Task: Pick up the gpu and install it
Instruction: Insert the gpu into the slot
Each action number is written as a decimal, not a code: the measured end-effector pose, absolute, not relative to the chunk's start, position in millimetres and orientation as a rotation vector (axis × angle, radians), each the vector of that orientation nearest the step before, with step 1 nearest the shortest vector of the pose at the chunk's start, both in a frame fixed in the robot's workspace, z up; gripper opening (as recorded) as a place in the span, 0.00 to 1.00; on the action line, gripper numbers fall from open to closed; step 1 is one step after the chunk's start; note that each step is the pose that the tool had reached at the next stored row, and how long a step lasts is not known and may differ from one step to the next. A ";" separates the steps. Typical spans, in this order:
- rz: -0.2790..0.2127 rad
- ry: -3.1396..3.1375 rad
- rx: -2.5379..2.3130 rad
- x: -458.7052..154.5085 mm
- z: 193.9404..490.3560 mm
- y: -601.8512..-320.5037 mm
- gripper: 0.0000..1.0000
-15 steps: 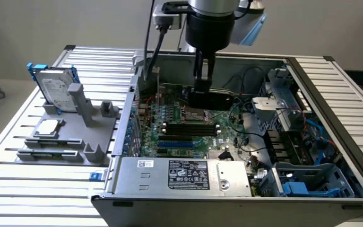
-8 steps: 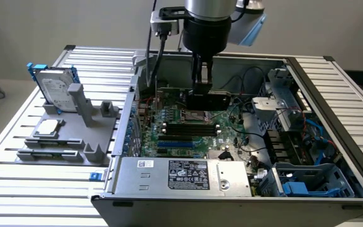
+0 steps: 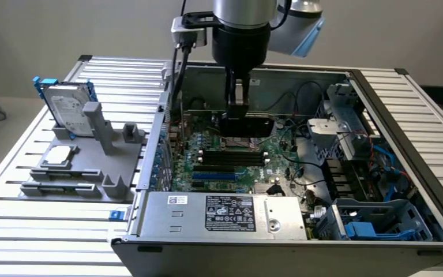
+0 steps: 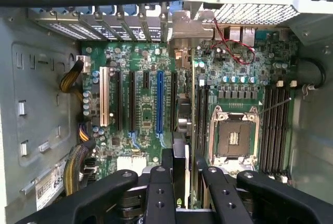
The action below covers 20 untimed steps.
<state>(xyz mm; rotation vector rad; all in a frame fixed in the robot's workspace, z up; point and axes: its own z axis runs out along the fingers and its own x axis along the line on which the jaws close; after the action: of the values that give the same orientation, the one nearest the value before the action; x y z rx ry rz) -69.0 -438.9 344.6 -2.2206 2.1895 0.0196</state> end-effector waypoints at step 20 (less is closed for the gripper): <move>0.019 2.189 -2.221 -77.3 317.2 -457.2 0.26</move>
<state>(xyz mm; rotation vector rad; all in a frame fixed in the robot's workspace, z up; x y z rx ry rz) -77.3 -457.2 317.2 -2.2208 2.1891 0.0195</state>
